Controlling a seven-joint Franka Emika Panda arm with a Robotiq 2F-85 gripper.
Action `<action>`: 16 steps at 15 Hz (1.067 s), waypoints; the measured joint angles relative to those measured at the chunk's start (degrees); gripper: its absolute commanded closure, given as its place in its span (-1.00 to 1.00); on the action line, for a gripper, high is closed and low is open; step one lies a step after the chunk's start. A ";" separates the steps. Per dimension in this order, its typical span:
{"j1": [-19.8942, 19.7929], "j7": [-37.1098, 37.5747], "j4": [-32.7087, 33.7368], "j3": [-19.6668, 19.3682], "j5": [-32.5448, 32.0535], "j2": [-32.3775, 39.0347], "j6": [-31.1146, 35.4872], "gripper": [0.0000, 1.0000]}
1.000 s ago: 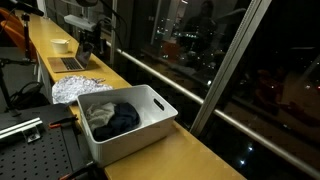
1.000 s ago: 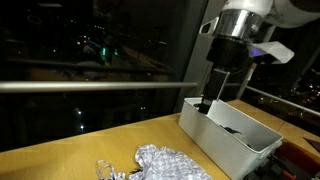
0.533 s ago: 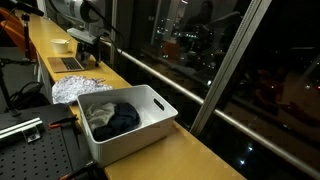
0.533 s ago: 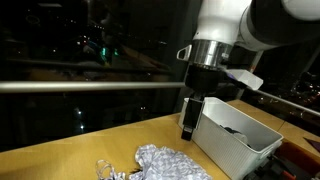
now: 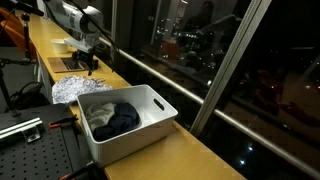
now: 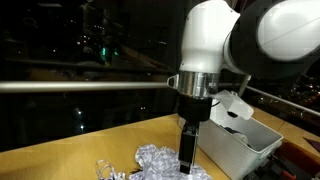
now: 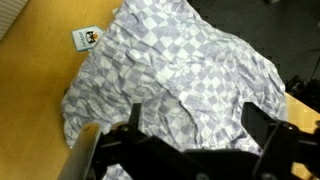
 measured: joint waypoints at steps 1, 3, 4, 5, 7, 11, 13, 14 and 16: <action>0.50 0.22 0.54 -0.11 -0.21 1.46 0.01 -1.00; 1.45 0.82 1.63 -0.48 -1.58 4.27 0.07 -1.00; 2.00 1.28 2.08 -0.88 -2.84 5.48 0.08 -1.00; 2.53 1.79 2.42 -1.35 -4.35 6.41 0.08 -1.00; 3.57 2.96 2.65 -2.41 -7.25 7.31 0.07 -1.00; 4.32 4.22 2.66 -3.68 -9.59 9.12 0.51 -1.00; 4.31 4.23 2.93 -4.43 -9.63 11.78 2.13 -1.00; 4.30 4.23 3.28 -4.85 -9.63 13.41 3.14 -1.00; 4.20 4.23 4.61 -5.63 -9.62 16.63 4.69 -1.00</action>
